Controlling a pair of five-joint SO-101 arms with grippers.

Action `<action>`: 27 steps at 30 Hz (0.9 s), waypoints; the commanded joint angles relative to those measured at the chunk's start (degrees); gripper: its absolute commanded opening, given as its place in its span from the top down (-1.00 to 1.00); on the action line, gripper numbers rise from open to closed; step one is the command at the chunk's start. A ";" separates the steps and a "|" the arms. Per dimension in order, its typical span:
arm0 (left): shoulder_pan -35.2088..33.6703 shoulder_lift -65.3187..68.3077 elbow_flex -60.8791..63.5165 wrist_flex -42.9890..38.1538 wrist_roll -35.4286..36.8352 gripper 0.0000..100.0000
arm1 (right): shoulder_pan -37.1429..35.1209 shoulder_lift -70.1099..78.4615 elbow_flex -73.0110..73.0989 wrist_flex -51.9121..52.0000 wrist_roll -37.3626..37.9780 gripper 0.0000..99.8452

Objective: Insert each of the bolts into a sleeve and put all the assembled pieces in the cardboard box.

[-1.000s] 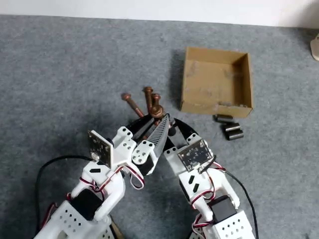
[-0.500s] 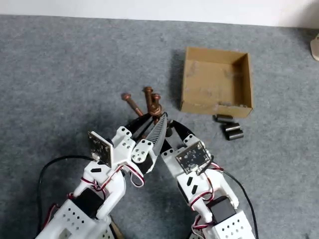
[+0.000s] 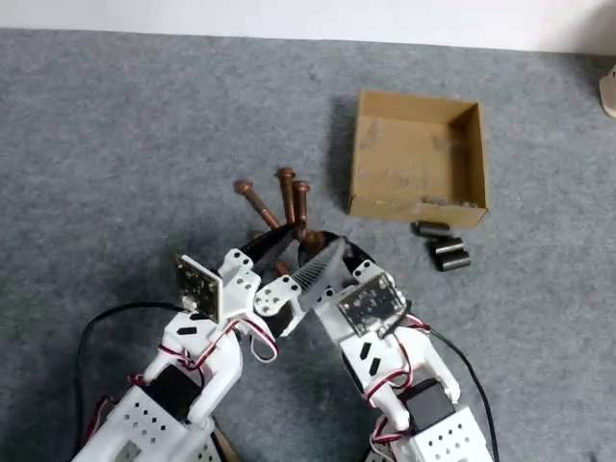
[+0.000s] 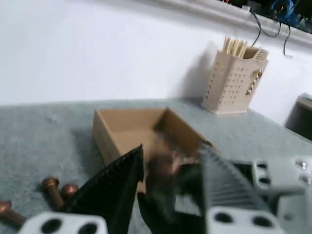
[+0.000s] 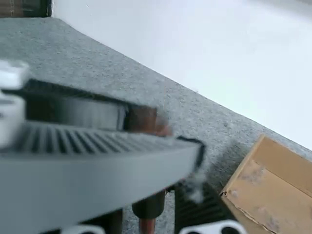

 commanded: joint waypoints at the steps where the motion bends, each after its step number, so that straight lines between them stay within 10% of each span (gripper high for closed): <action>1: -0.57 -0.66 0.84 -1.32 -0.62 0.34 | -0.40 -0.31 6.20 -0.48 0.00 0.99; 14: -16.40 -0.75 -0.31 -1.14 -0.62 0.50 | 10.24 -0.13 6.11 2.42 -0.09 0.99; 27: -24.13 -0.75 1.98 17.58 -0.35 0.58 | 12.18 3.03 -0.13 4.18 0.00 0.99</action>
